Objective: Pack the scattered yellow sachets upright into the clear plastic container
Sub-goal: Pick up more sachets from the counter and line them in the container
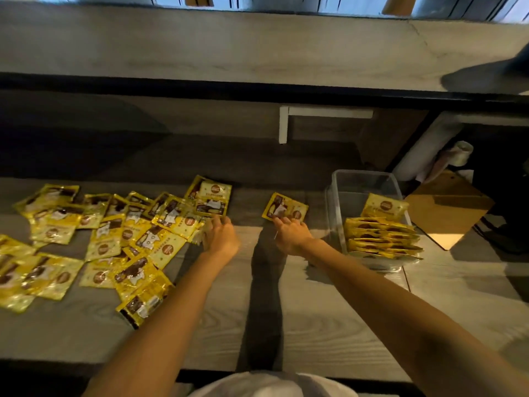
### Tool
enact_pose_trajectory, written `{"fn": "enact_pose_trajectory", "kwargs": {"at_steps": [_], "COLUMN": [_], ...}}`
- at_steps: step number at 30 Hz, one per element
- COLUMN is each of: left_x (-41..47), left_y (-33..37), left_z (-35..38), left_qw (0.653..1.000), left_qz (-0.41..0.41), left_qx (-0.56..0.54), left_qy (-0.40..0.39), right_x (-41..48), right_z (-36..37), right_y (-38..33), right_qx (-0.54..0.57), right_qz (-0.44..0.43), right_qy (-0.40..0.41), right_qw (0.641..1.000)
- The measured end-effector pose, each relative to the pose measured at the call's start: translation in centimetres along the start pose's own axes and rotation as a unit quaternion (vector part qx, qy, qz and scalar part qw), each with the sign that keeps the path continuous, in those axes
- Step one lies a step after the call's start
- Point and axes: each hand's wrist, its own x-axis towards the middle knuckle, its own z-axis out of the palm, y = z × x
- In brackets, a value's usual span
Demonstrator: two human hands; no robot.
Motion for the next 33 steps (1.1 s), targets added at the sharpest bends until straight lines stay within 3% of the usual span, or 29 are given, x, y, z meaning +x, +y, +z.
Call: {"fn": "enact_pose_trajectory", "kwargs": {"at_steps": [6,12,16,18,21,26,33], "left_x": [0.1,-1.8,-3.3,-3.1,-2.2,-1.3,-2.6], "left_y": [-1.9,-1.2,0.2,0.2,-1.1,-2.9,-2.9], "left_z": [1.2,2.6,2.5,2.1,1.8,2.5,3.4], "left_qw": [0.993,0.998,0.993,0.992,0.995,0.994,0.996], "left_qz": [-0.082,0.004,0.071,0.072,0.075,0.093,0.076], "left_qx": [-0.022,0.009,-0.062,-0.096,-0.054,0.035,0.012], "left_qy": [-0.077,-0.055,-0.074,-0.041,0.04,-0.05,0.038], "right_x": [0.0,-1.1,-1.8,-2.0,-1.6,-0.6,-0.8], "right_z": [0.8,2.0,2.4,2.5,2.8,2.8,2.6], "right_y": [-0.4,-0.1,0.4,0.4,0.4,0.7,0.3], "right_qx": [-0.029,-0.01,0.003,0.036,0.088,0.086,0.074], "right_qz": [-0.04,-0.071,-0.061,-0.053,-0.049,-0.009,0.059], "right_qy": [0.039,0.09,0.11,0.143,0.193,0.068,0.103], "right_qw": [0.998,0.993,0.992,0.988,0.976,0.994,0.99]}}
